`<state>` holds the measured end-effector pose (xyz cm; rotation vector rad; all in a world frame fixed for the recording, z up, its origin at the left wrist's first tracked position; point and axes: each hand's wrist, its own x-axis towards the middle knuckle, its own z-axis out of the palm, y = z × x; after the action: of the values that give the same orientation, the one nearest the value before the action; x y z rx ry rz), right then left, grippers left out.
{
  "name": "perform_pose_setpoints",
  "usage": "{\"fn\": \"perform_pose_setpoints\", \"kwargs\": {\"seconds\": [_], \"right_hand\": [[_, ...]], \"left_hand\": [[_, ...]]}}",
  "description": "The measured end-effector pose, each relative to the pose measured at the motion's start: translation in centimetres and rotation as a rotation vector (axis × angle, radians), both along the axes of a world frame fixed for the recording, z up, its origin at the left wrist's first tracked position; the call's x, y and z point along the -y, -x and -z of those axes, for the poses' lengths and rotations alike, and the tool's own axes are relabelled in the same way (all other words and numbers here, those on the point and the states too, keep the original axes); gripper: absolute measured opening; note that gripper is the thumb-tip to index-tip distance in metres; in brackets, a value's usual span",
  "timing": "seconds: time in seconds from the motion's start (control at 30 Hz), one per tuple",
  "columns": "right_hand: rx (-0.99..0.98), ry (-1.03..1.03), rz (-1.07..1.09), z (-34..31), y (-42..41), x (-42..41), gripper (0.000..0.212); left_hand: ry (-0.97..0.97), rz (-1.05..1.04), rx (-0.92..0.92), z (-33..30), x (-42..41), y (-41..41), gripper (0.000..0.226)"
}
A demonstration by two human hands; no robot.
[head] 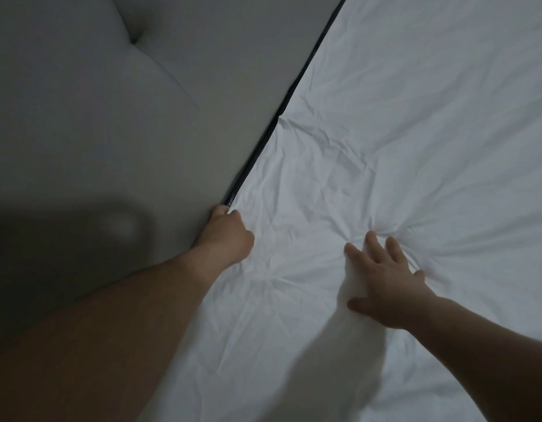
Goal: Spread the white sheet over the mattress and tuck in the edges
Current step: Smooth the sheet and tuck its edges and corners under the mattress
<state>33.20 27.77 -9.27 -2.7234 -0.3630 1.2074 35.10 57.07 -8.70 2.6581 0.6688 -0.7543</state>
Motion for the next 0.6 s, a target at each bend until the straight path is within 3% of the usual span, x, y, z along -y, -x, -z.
{"fn": "perform_pose_setpoints", "kwargs": {"seconds": [0.13,0.4,0.53,0.6], "right_hand": [[0.026,0.017,-0.006,0.4,0.1,0.1,0.109],[0.055,0.047,-0.039,0.9,0.1,0.3,0.112],[0.15,0.031,-0.026,-0.4,-0.2,0.2,0.082],[0.241,0.0,-0.01,-1.0,-0.2,0.0,0.069]], "left_hand": [[0.124,-0.03,0.01,0.3,-0.5,1.0,0.062],[0.126,0.008,0.026,0.1,0.4,1.6,0.048],[-0.005,0.056,0.087,0.0,1.1,1.8,0.028],[-0.112,0.057,0.039,-0.3,2.0,2.0,0.036]]}}
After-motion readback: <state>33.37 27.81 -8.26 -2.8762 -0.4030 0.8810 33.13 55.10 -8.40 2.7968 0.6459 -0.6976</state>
